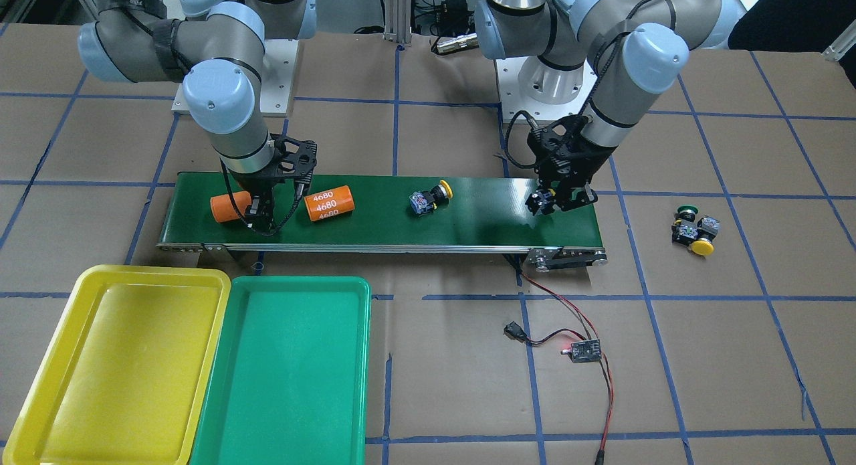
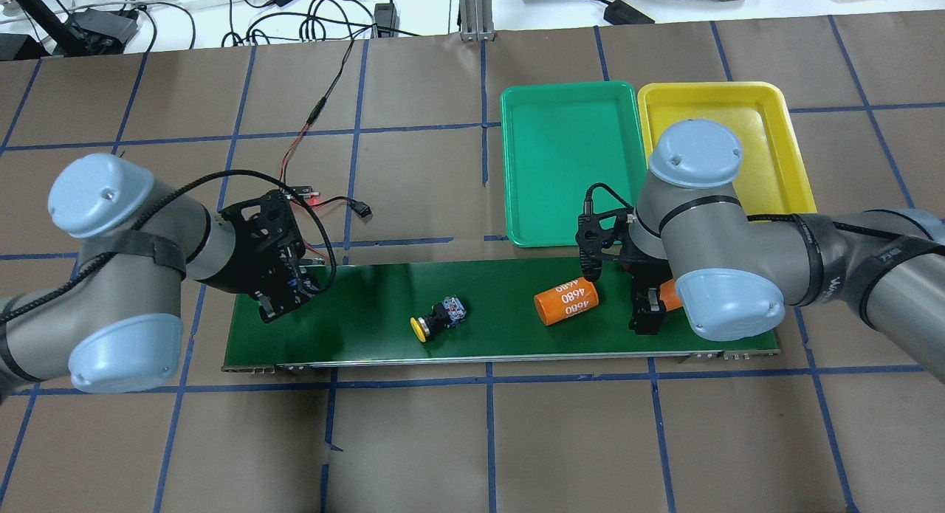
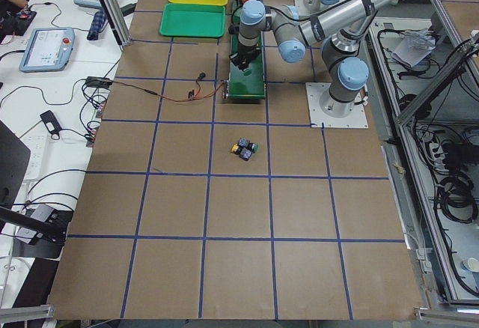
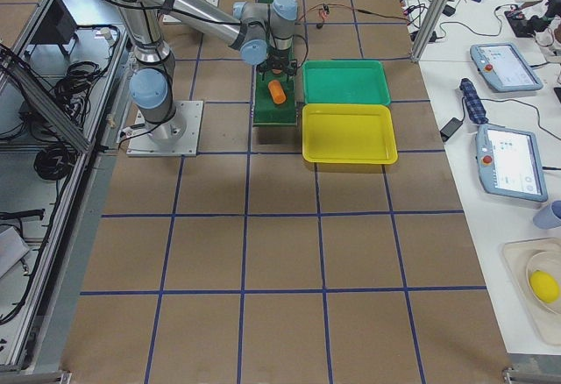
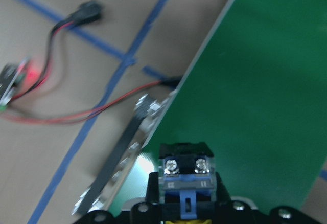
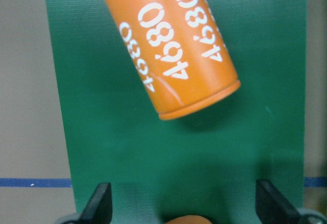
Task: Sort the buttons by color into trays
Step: 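Place the button on the conveyor belt and open the left gripper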
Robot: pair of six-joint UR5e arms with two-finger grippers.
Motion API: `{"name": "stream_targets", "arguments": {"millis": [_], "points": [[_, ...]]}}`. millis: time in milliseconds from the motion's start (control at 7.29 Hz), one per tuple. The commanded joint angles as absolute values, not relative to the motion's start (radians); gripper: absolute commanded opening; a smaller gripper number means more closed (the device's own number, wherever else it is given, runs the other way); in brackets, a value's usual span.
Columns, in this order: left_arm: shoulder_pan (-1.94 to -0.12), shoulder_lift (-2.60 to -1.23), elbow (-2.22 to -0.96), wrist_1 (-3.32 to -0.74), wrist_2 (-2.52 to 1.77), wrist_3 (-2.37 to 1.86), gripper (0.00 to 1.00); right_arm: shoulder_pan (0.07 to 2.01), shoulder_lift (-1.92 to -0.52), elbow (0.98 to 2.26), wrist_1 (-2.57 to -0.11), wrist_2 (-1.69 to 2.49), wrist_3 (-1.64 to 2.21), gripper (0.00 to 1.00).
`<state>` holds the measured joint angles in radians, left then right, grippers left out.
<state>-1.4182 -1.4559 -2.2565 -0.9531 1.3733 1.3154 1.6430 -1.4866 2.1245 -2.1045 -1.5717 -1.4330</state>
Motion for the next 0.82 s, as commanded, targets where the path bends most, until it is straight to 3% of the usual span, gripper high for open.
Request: {"name": "stream_targets", "arguments": {"millis": [0,412,686], "points": [[-1.462,-1.453,-2.318,-0.9,1.367,1.286,0.99,1.643,-1.486,2.125,-2.106,-1.569,-1.434,1.0],[-1.386,-1.45,-2.287,-0.887,1.365,1.189,1.0,1.643,-1.486,2.125,-2.1,-1.566,-1.434,1.0],[-1.13,-1.477,-2.275,-0.881,1.32,1.178,1.0,1.643,-1.486,2.128,-2.099,-1.563,-1.433,1.0]]}}
